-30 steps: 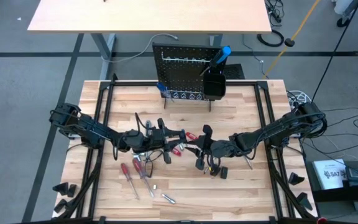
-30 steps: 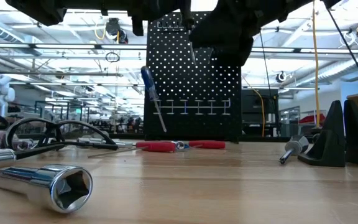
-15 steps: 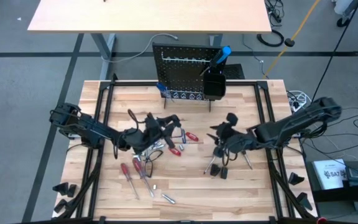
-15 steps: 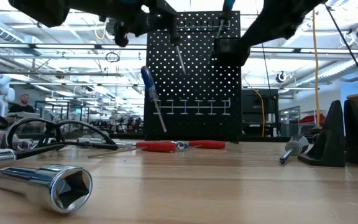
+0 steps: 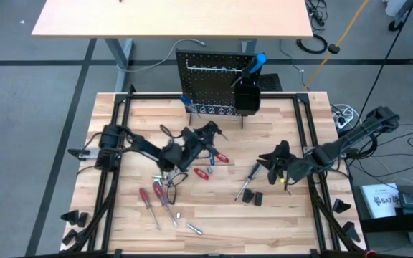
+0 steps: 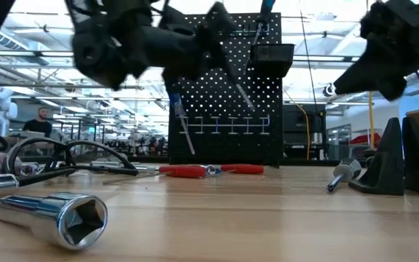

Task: Hang tools onto peg board
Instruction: Hang the black screwdriver onto the peg board

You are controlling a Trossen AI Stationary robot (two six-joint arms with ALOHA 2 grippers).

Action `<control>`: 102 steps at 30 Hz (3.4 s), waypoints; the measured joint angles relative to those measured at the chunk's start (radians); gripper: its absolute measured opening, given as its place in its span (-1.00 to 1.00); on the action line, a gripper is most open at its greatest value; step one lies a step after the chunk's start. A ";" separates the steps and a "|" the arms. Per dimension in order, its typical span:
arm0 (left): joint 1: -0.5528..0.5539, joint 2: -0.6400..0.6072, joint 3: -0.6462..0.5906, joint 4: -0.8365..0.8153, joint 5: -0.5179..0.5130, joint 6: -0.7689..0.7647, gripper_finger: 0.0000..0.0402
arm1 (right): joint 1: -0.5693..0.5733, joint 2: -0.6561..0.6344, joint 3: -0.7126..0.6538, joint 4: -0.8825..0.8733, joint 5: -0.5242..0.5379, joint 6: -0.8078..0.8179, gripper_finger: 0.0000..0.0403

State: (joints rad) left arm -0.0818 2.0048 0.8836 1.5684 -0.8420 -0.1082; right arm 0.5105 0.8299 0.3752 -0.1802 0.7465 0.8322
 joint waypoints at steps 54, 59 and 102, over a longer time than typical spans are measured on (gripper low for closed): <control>0.235 0.136 0.399 -0.340 0.022 -0.036 -0.38 | 0.108 -0.046 -0.087 0.213 -0.019 -0.032 -0.59; 0.240 0.136 0.400 -0.329 0.025 -0.016 -0.38 | 0.114 -0.046 -0.087 0.213 -0.019 -0.038 -0.59; 0.267 0.203 0.399 -0.366 0.162 -0.011 -0.38 | 0.114 -0.046 -0.087 0.214 -0.018 -0.036 -0.59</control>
State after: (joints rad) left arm 0.1856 2.2074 1.2831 1.2022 -0.6797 -0.1193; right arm 0.6247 0.7837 0.2878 0.0341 0.7287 0.7963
